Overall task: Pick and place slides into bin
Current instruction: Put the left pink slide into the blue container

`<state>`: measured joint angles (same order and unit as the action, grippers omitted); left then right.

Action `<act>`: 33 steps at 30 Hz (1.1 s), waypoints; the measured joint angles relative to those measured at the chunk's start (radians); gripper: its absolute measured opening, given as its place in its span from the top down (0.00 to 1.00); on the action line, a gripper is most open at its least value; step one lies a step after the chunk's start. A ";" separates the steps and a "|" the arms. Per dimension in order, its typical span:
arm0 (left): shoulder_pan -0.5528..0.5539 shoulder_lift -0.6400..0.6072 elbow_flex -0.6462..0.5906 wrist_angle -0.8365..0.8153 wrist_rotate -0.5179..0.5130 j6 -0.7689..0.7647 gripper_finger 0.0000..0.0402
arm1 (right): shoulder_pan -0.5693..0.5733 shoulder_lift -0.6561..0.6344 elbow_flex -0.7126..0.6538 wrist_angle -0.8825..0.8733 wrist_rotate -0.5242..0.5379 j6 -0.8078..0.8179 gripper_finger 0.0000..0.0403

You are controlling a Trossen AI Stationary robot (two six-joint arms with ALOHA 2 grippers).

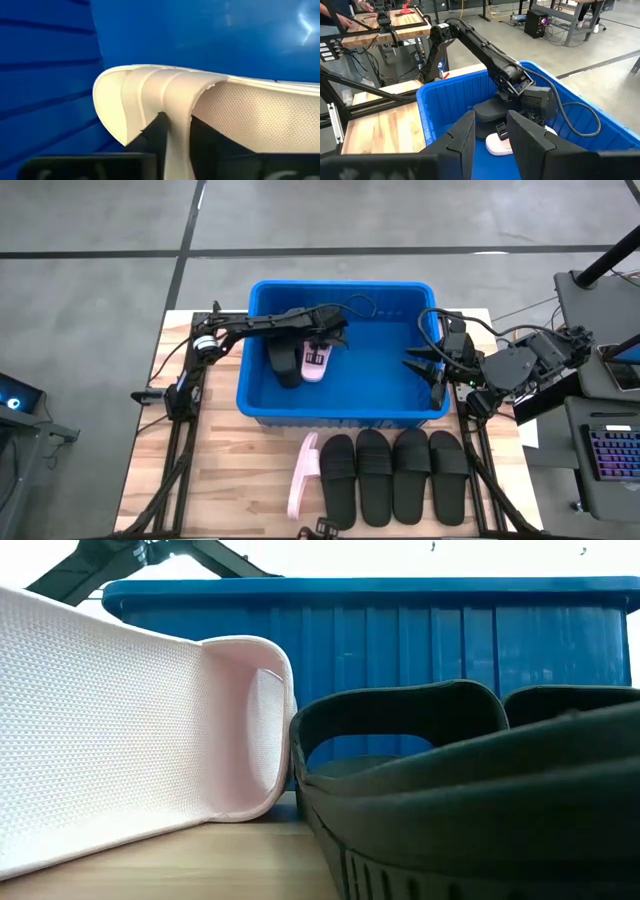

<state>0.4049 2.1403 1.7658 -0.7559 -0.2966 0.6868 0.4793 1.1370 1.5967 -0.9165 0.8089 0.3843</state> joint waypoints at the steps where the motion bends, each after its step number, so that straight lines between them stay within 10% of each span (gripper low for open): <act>1: 0.000 0.000 -0.002 0.000 -0.001 0.000 0.93 | 0.000 0.000 0.000 0.000 0.000 0.000 0.74; 20: -0.009 0.000 0.026 -0.068 -0.137 -0.385 0.99 | 0.000 0.000 0.000 0.000 0.000 -0.003 0.77; 33: -0.001 0.000 0.006 -0.017 -0.202 -0.360 1.00 | 0.000 0.000 0.000 0.000 -0.003 0.000 0.78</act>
<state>0.4042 2.1403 1.7718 -0.7732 -0.4982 0.3267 0.4793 1.1370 1.5967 -0.9161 0.8063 0.3844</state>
